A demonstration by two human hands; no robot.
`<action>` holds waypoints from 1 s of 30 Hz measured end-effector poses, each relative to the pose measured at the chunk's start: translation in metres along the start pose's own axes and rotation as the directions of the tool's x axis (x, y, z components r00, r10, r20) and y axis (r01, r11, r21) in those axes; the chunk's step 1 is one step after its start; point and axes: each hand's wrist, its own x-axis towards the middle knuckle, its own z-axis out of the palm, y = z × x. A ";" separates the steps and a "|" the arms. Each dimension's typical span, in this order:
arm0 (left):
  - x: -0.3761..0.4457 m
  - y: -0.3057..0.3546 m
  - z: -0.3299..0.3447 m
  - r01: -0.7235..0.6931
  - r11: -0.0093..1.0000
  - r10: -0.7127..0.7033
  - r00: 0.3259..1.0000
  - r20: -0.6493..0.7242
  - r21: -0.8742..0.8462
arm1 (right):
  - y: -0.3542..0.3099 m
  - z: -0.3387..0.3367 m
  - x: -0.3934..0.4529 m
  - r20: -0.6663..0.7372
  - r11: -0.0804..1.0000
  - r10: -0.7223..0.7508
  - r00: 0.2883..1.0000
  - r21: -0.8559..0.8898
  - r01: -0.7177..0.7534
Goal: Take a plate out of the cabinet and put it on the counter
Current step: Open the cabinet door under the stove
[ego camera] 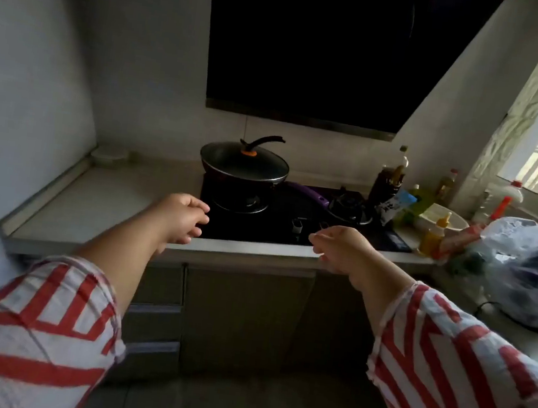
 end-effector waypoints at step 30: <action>0.229 -0.159 0.306 0.596 0.535 -0.605 0.765 0.221 -0.598 | 0.271 0.074 0.255 0.123 0.949 0.315 0.941 -0.048 -0.311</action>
